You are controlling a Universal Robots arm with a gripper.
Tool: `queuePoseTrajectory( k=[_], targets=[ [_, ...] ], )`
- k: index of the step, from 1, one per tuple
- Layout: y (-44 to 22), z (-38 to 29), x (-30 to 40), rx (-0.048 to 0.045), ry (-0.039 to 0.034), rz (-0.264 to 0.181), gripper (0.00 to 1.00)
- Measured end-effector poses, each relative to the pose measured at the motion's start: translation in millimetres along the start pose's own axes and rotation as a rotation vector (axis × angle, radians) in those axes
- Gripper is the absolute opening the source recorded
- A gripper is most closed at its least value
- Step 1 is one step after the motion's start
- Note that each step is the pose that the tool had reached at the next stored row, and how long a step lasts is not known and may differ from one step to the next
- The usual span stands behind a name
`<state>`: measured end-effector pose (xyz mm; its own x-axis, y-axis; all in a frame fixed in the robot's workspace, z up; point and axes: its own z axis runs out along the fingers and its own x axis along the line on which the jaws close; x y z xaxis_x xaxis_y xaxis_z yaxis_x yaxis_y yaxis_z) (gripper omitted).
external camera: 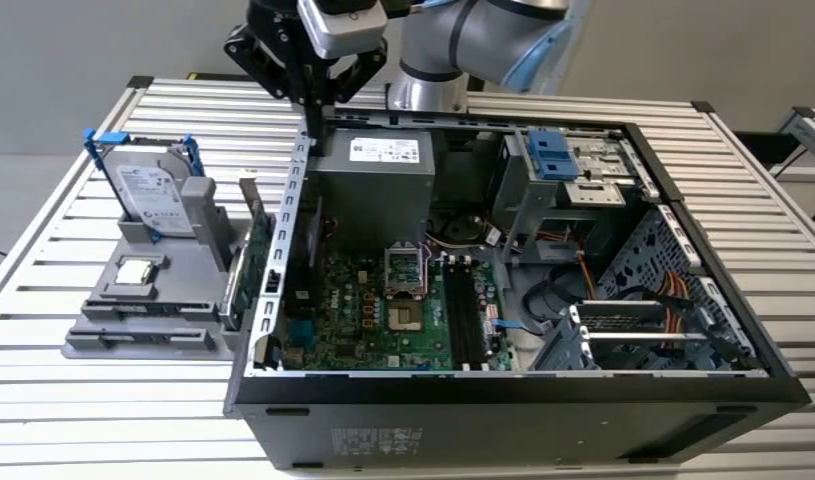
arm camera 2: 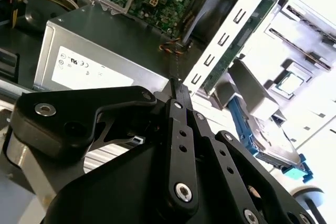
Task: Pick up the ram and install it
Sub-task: 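Reach for the ram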
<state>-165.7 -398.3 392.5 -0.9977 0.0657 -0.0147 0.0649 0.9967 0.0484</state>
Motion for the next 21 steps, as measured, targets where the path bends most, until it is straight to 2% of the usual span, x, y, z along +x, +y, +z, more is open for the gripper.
queuePoseTrajectory(
  k=[7,21],
  targets=[
    [-0.5,-0.1,7.4,0.0004,0.0065,-0.002,0.00],
    [-1.1,-0.3,19.8,0.0005,0.0091,-0.006,0.00]
  ],
)
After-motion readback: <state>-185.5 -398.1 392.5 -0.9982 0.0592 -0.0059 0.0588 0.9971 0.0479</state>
